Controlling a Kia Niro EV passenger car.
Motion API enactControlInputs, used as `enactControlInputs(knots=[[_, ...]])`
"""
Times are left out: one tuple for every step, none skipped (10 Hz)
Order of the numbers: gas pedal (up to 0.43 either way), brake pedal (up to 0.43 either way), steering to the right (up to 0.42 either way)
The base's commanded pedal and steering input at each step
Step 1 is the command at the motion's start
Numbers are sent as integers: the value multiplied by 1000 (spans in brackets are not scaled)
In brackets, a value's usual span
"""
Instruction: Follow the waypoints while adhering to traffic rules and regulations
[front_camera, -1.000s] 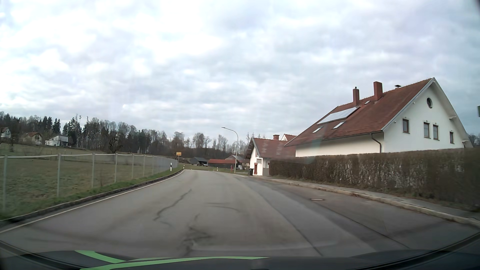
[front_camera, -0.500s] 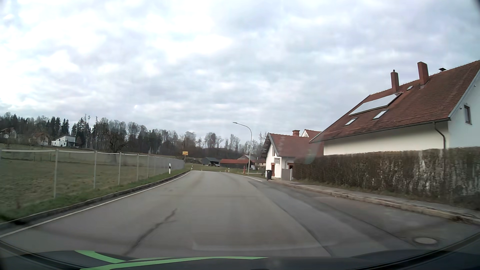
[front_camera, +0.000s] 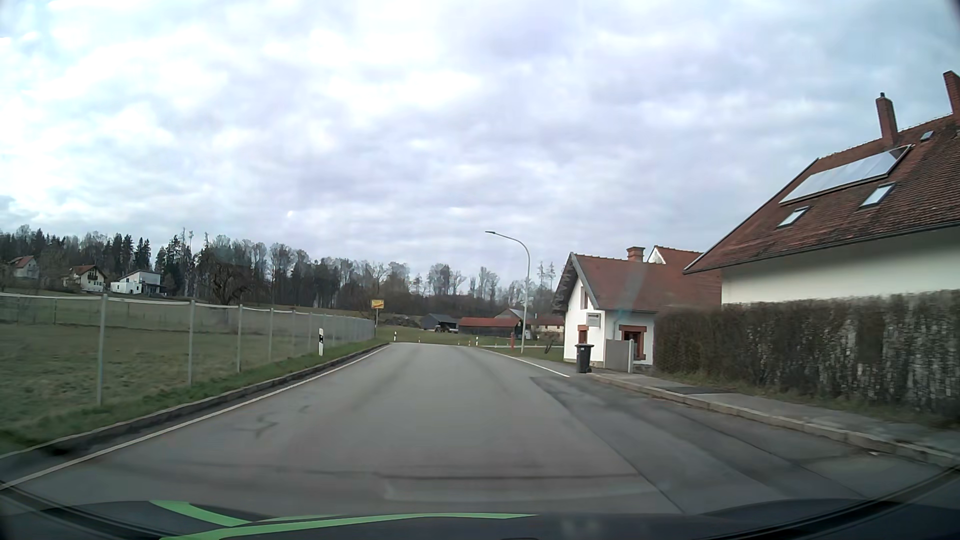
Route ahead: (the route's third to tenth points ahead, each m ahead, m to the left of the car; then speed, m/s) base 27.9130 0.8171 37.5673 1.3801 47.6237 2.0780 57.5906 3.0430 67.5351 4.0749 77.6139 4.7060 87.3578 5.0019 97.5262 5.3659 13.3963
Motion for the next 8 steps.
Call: enactControlInputs(knots=[[220,0,-10],[220,0,-10],[220,0,-9],[220,0,-9],[220,0,-9],[220,0,-9],[220,0,-9],[220,0,-8]])
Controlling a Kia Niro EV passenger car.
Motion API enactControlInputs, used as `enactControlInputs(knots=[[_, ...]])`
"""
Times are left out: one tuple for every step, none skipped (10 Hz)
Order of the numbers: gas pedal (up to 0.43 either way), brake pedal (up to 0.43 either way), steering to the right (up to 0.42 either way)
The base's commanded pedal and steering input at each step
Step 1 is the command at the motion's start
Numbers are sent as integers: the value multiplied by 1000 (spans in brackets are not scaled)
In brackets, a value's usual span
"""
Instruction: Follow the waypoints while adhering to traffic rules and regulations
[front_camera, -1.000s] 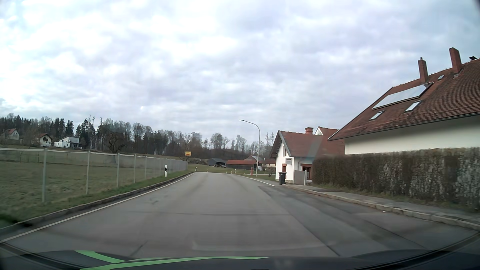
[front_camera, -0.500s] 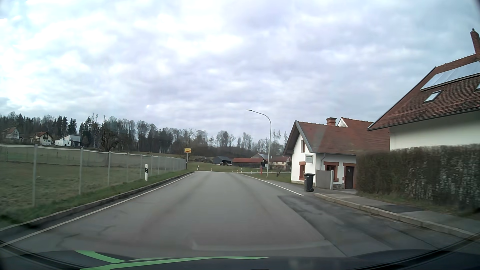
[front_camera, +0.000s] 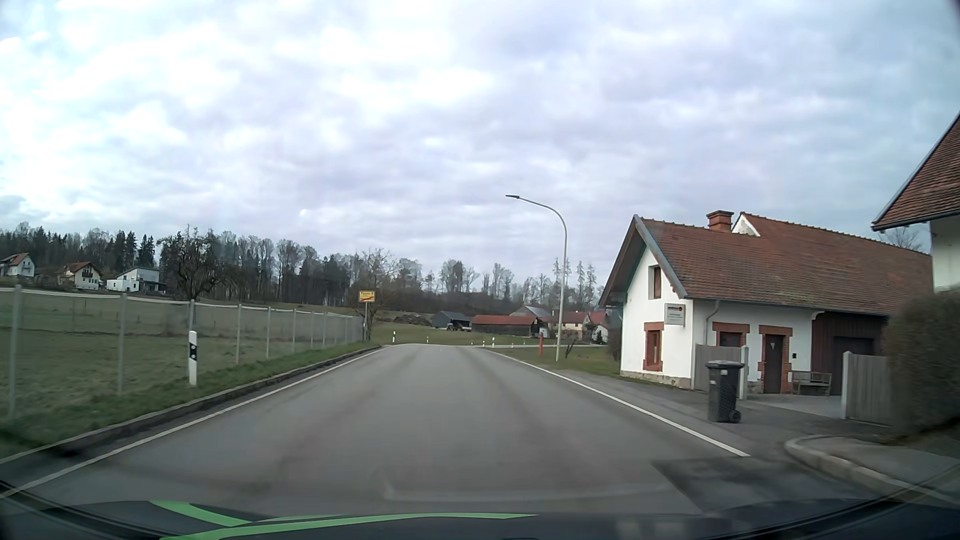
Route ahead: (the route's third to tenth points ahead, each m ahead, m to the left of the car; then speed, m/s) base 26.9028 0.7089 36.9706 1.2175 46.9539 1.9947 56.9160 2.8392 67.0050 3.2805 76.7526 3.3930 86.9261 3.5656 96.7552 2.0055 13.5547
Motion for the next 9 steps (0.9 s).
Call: enactControlInputs(knots=[[220,0,-9],[220,0,-9],[220,0,-8],[220,0,-8],[220,0,-9],[220,0,-9],[220,0,-8],[220,0,-8],[220,0,-8]])
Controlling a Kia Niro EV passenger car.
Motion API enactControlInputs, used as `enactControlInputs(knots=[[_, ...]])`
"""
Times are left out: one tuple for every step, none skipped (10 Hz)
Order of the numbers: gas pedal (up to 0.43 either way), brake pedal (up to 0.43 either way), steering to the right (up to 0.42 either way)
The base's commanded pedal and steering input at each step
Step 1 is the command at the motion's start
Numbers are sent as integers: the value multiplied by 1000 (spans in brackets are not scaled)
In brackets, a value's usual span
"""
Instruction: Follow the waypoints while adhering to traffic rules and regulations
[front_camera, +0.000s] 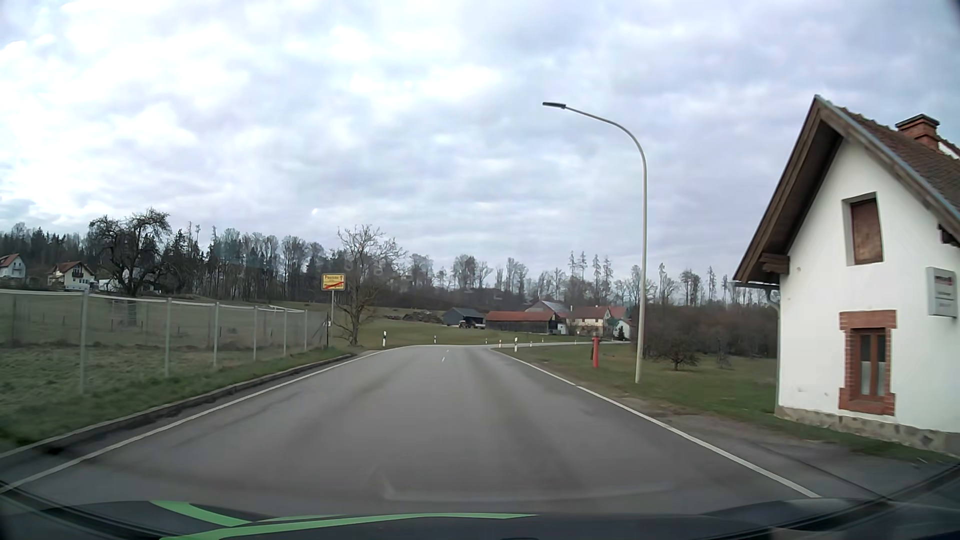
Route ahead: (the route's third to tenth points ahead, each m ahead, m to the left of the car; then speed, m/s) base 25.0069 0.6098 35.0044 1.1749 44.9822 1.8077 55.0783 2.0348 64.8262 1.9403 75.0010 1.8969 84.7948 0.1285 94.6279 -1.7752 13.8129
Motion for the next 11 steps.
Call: enactControlInputs(knots=[[220,0,-6],[220,0,-3],[220,0,-3],[220,0,-3],[220,0,-3],[220,0,-3],[220,0,-3],[220,0,-3],[220,0,-3],[220,0,-3],[220,0,-3]])
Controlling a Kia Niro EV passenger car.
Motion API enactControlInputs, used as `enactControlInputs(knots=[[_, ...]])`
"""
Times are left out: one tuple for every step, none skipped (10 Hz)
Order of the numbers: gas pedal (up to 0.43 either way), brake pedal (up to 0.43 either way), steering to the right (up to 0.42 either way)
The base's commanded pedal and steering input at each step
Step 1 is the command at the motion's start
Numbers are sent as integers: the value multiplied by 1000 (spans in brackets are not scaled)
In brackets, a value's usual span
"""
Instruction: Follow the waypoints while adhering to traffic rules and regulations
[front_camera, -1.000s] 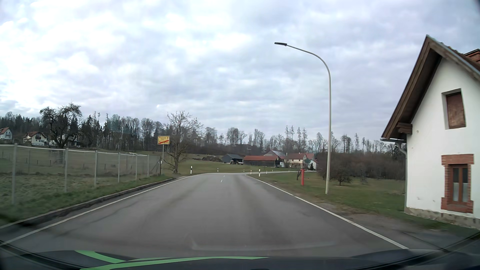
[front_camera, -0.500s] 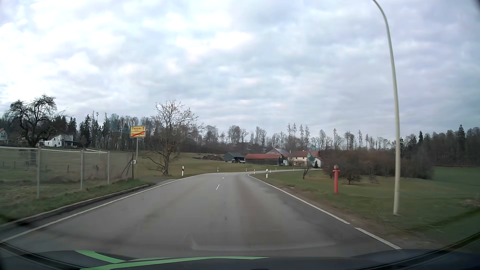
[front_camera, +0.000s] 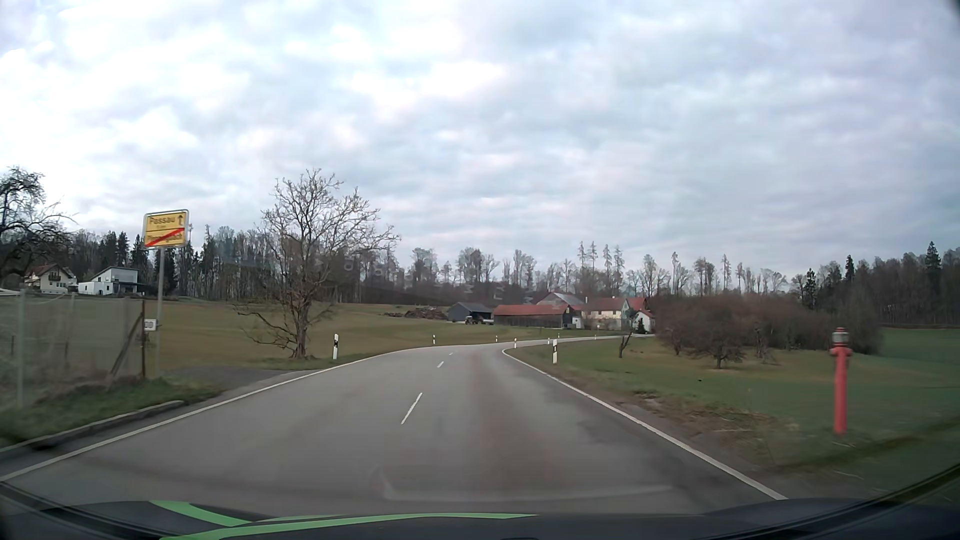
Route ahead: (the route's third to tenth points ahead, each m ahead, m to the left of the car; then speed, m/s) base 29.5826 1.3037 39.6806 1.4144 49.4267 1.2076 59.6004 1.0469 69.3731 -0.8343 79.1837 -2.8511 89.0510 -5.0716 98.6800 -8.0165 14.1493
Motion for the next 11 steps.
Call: enactControlInputs(knots=[[220,0,-3],[220,0,-3],[220,0,-3],[220,0,-3],[220,0,-3],[228,0,-3],[228,0,-3],[240,0,-3],[240,0,-3],[240,0,-3],[240,0,-1]])
